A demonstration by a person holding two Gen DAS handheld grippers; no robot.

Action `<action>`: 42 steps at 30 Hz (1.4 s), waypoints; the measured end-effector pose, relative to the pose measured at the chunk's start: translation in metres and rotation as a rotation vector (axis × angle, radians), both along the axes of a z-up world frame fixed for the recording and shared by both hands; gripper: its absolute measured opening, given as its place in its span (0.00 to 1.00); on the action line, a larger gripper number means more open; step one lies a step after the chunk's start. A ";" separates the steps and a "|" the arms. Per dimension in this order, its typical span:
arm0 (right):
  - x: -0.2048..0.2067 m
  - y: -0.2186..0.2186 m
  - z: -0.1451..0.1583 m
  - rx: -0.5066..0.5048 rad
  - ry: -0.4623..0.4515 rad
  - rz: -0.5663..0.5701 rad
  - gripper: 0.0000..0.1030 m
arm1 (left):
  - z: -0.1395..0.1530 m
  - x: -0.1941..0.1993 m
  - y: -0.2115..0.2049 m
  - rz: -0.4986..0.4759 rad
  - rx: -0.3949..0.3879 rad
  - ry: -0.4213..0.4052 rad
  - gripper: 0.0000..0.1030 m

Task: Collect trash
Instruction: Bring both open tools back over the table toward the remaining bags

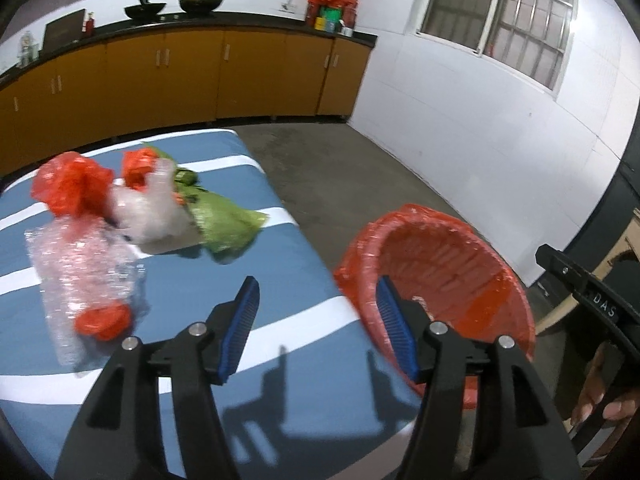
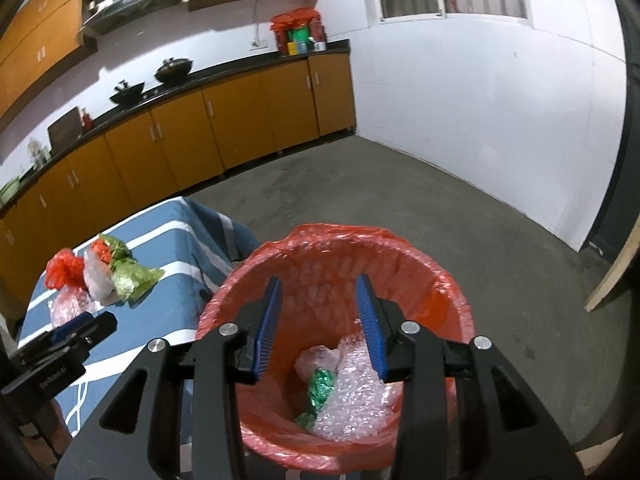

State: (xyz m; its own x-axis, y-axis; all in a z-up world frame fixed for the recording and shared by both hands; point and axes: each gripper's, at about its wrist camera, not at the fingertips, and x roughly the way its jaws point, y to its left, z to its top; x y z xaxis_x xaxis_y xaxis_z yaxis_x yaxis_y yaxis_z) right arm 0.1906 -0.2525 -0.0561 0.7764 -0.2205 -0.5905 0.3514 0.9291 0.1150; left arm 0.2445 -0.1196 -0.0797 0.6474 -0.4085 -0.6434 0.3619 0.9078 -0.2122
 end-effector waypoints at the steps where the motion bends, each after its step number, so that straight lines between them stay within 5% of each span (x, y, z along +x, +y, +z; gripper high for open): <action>1: 0.002 0.005 0.000 -0.005 0.002 0.015 0.38 | 0.001 -0.001 0.006 0.013 0.005 -0.009 0.58; 12: 0.043 0.076 -0.001 -0.007 0.009 0.212 0.38 | 0.016 -0.015 0.108 0.250 0.050 -0.121 0.63; 23: 0.101 0.166 -0.004 0.019 0.008 0.427 0.38 | 0.007 -0.016 0.210 0.487 0.035 -0.104 0.64; 39: 0.179 0.229 -0.035 0.003 0.088 0.495 0.38 | -0.006 -0.025 0.268 0.593 0.010 -0.072 0.64; 42: 0.183 0.233 -0.040 0.005 0.104 0.510 0.31 | -0.010 -0.023 0.271 0.597 0.002 -0.062 0.64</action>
